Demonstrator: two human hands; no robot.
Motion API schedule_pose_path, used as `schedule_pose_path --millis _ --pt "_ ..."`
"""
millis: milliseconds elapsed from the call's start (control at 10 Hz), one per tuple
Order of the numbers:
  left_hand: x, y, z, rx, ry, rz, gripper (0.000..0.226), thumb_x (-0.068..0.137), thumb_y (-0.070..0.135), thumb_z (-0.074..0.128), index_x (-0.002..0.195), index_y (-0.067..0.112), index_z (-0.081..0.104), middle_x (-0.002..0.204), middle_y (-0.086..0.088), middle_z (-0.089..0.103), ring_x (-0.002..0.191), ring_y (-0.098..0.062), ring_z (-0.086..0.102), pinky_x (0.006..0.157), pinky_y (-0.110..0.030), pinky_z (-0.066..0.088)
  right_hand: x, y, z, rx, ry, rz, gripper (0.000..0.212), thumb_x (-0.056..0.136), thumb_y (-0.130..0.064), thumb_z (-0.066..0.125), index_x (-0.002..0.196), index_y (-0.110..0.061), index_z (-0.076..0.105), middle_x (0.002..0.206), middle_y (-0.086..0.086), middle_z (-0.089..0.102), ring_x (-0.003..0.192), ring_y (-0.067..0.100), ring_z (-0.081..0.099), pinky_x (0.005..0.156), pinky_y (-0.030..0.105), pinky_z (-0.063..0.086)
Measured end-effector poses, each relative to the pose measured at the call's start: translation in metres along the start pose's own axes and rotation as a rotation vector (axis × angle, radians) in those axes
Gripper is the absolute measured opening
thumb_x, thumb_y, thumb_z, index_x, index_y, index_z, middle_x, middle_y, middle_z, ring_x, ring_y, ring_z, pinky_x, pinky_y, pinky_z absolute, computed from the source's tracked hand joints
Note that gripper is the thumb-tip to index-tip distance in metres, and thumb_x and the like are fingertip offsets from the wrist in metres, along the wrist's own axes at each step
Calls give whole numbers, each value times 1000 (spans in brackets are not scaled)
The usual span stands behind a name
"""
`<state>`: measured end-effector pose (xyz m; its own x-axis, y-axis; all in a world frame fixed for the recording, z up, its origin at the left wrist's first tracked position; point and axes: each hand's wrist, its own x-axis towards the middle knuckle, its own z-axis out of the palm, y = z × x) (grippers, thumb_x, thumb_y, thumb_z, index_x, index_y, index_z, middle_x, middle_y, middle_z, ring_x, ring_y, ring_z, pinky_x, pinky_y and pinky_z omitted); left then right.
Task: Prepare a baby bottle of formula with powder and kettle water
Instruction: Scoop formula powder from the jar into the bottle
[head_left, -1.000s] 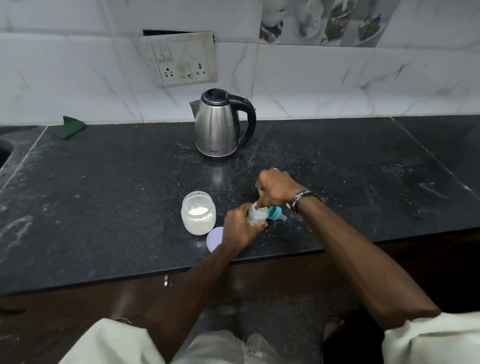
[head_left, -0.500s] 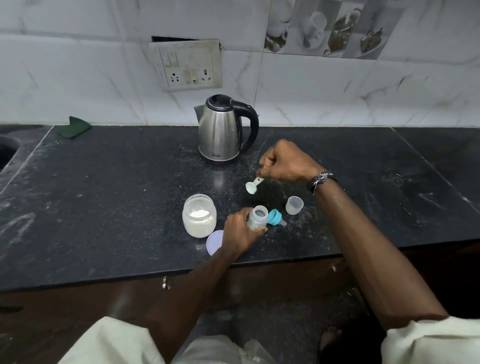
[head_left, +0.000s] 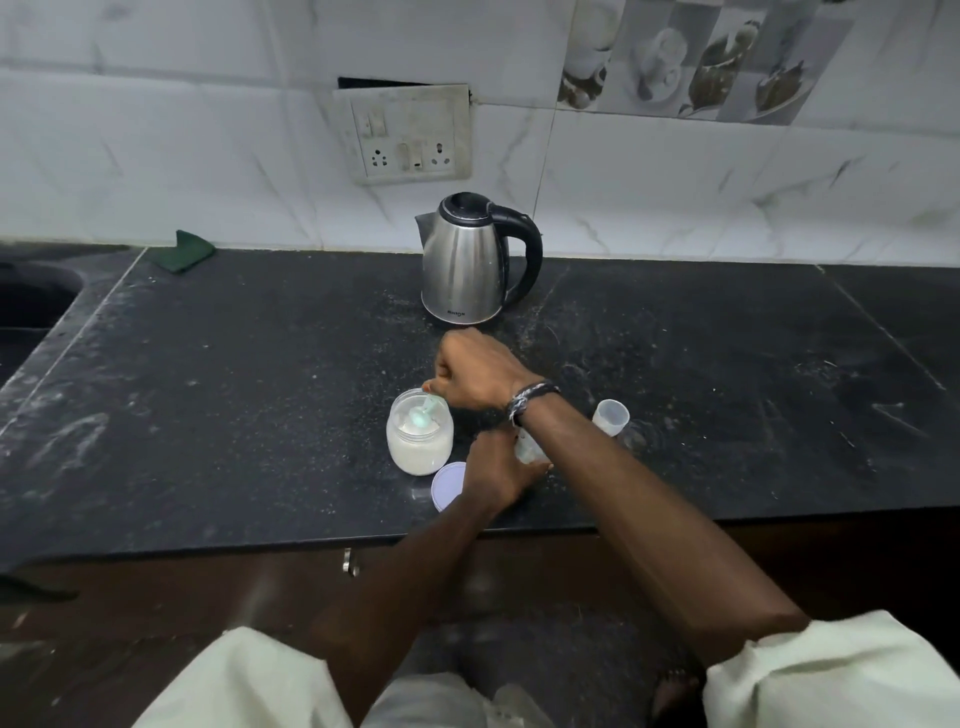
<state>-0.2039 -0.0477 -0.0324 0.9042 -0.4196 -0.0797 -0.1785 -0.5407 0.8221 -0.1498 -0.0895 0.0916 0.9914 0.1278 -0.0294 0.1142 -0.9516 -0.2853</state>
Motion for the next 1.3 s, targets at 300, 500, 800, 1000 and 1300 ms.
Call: schedule_pose_path --millis 300,500,800,1000,1300 --pt "-6 -17 6 -152 -8 -98 41 90 1 61 130 -5 56 131 -20 60 124 -32 57 101 -27 44 5 0 38 -171 -77 -53 18 89 -25 64 88 -8 69 104 16 68 97 36 63 66 33 38" --pt "-1 -19 9 -165 10 -104 42 88 1 63 128 -6 56 127 -22 62 120 -34 59 98 -29 46 2 5 39 -122 -32 -67 15 89 -21 60 83 -13 71 96 12 69 89 34 63 63 32 37" --pt "-4 -3 2 -123 -14 -22 62 70 40 55 116 0 66 115 -20 69 109 -34 64 94 -40 51 3 16 37 235 229 42 16 89 -22 56 89 -21 71 85 -4 74 81 19 67 75 35 55" --pt "1 -4 2 -27 35 39 45 72 35 83 105 10 69 99 -9 75 92 -26 70 76 -37 54 5 33 34 470 341 233 25 87 -27 68 64 -19 66 54 -9 68 51 0 64 67 35 59" --pt "3 -9 4 -18 79 127 54 68 32 87 114 15 67 104 -5 75 94 -22 69 75 -30 49 9 61 31 799 522 431 59 92 -48 60 61 2 60 48 7 64 39 15 59 48 28 50"
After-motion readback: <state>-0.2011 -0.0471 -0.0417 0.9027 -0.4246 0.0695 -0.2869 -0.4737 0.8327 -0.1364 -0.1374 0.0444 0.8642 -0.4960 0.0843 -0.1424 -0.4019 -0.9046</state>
